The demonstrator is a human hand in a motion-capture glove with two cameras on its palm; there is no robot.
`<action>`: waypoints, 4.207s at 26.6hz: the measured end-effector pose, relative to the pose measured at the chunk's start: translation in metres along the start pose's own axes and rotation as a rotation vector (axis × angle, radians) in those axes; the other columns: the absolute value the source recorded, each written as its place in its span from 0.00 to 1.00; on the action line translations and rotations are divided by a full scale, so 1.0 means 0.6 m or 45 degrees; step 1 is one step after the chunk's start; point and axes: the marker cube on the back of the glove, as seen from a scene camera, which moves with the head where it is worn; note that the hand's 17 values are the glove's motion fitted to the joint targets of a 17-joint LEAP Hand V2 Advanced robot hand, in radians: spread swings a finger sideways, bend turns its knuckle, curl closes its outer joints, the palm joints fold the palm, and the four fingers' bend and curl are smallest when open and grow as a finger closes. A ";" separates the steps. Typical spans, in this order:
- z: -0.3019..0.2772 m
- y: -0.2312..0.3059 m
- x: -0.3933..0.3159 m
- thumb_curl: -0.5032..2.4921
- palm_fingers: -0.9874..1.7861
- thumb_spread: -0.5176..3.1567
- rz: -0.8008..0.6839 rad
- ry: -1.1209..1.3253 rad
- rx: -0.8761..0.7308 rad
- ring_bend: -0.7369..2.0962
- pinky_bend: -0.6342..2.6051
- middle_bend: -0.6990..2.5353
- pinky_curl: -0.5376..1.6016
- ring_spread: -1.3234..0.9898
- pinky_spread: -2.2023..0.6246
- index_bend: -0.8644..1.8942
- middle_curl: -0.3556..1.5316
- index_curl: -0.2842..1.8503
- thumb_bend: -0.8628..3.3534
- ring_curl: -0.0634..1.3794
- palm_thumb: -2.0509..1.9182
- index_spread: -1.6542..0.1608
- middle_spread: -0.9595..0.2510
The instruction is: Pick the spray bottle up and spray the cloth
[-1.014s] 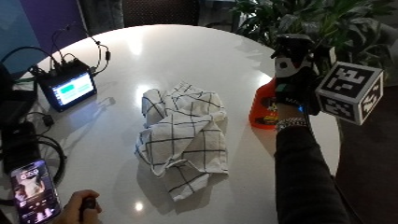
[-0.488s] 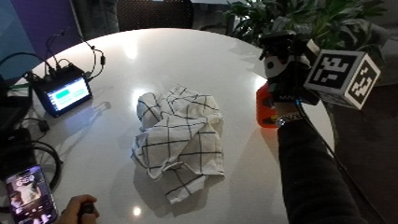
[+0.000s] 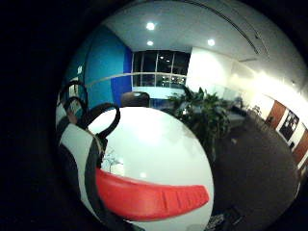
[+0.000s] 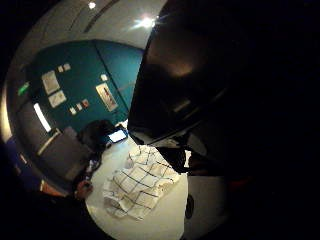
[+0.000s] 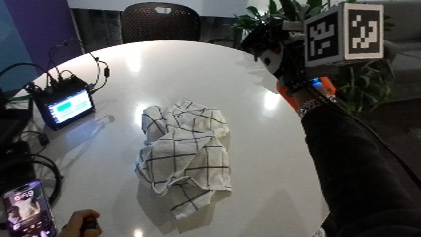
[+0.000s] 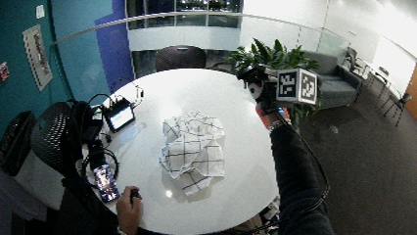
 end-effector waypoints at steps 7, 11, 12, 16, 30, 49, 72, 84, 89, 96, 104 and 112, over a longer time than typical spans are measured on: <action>0.007 0.014 -0.061 0.38 0.86 0.34 -0.390 0.210 -0.127 0.52 0.39 0.39 0.47 0.49 0.67 0.39 0.46 0.37 0.20 0.37 0.74 0.75 0.62; 0.020 0.031 -0.094 0.38 0.86 0.34 -0.567 0.288 -0.200 0.53 0.39 0.40 0.47 0.49 0.67 0.39 0.46 0.37 0.20 0.37 0.74 0.75 0.61; 0.023 0.034 -0.101 0.38 0.86 0.34 -0.603 0.304 -0.212 0.53 0.39 0.40 0.47 0.49 0.67 0.39 0.46 0.37 0.20 0.37 0.74 0.75 0.62; 0.034 0.044 -0.119 0.38 0.86 0.33 -0.740 0.389 -0.231 0.53 0.39 0.40 0.46 0.49 0.67 0.39 0.46 0.38 0.20 0.37 0.74 0.75 0.61; 0.081 0.172 -0.153 0.40 0.86 0.33 -1.225 0.627 -0.391 0.52 0.38 0.40 0.46 0.49 0.67 0.39 0.46 0.39 0.20 0.37 0.74 0.75 0.61; 0.014 0.090 -0.225 0.41 0.86 0.32 -0.859 0.241 -0.203 0.52 0.38 0.39 0.46 0.49 0.67 0.38 0.46 0.40 0.20 0.37 0.74 0.75 0.61; 0.015 0.080 -0.412 0.41 0.85 0.33 0.279 -1.406 -0.178 0.53 0.39 0.39 0.46 0.50 0.67 0.38 0.46 0.40 0.20 0.37 0.74 0.75 0.61; 0.081 0.153 -0.433 0.41 0.85 0.34 0.314 -1.398 -0.161 0.53 0.39 0.39 0.46 0.50 0.68 0.38 0.46 0.39 0.20 0.37 0.74 0.75 0.62; 0.064 0.122 -0.418 0.41 0.85 0.34 0.283 -1.420 -0.111 0.53 0.39 0.39 0.46 0.50 0.68 0.38 0.46 0.39 0.20 0.37 0.74 0.75 0.62; 0.059 0.118 -0.394 0.41 0.84 0.35 0.253 -1.377 -0.077 0.53 0.39 0.39 0.46 0.50 0.68 0.37 0.46 0.38 0.20 0.37 0.74 0.76 0.62; 0.066 0.165 -0.398 0.40 0.83 0.35 0.361 -1.410 -0.252 0.53 0.39 0.39 0.46 0.51 0.68 0.38 0.46 0.38 0.20 0.37 0.74 0.76 0.63; 0.047 0.173 -0.393 0.38 0.70 0.39 0.289 -1.351 -0.453 0.47 0.30 0.38 0.43 0.52 0.75 0.37 0.45 0.37 0.20 0.34 0.71 0.75 0.65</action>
